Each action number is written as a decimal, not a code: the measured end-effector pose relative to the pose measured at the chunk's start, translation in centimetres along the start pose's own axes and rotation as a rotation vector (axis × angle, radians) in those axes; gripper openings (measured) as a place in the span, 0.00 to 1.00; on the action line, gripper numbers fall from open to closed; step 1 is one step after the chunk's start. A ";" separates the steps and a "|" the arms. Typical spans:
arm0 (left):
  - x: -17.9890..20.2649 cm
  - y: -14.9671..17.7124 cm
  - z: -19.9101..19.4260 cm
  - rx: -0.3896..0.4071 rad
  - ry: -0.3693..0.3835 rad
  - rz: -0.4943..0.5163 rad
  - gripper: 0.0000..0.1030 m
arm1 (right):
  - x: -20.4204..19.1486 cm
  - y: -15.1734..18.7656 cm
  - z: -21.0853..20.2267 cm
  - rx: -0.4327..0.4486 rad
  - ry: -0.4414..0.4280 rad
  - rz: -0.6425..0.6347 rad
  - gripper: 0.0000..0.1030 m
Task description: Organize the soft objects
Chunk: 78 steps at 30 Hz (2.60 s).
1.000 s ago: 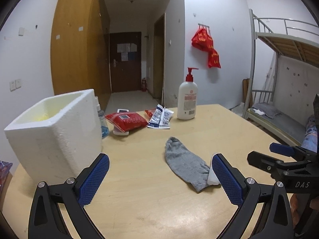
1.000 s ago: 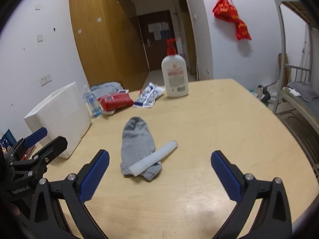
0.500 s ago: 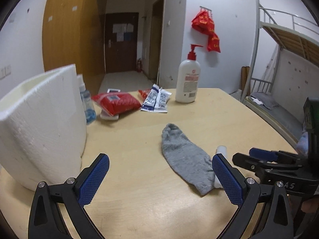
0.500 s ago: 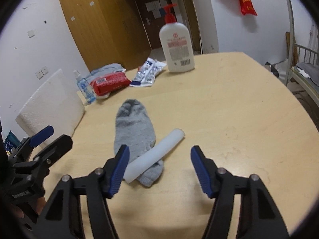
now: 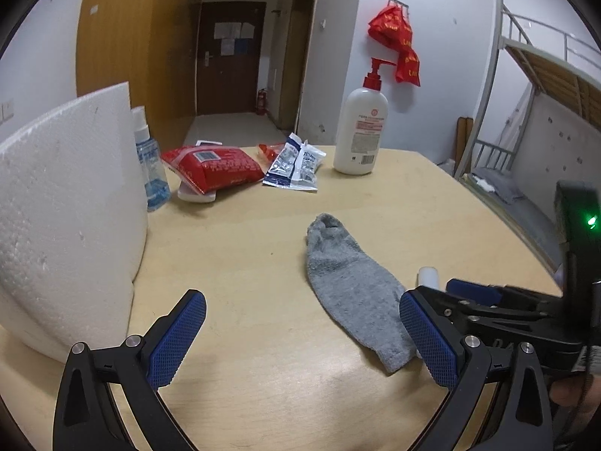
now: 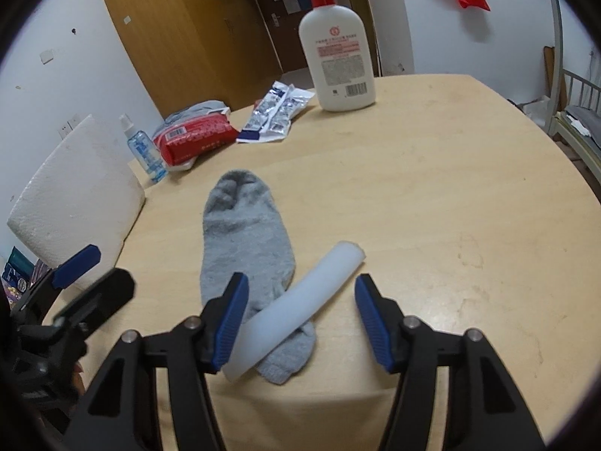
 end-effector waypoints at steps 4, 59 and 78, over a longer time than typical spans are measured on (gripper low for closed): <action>0.1 0.1 0.1 -0.006 0.007 0.004 1.00 | -0.1 0.0 0.4 -0.012 0.020 -0.009 0.62; 0.3 0.3 1.2 -0.060 -0.017 -0.022 1.00 | 0.6 0.2 -0.4 -0.025 -0.009 -0.014 0.42; 0.0 0.5 0.4 -0.040 0.018 -0.012 1.00 | -1.4 0.3 0.4 -0.018 0.110 -0.107 0.09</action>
Point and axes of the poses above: each gripper's, at about its wrist camera, not at the fingertips, and z roughly the way its jaws point, x to its right, y to its underside, the point moved 1 cm from there along z, roughly the way its jaws point, and after that the axes turned 1 degree about -z, right-handed, at the moved point
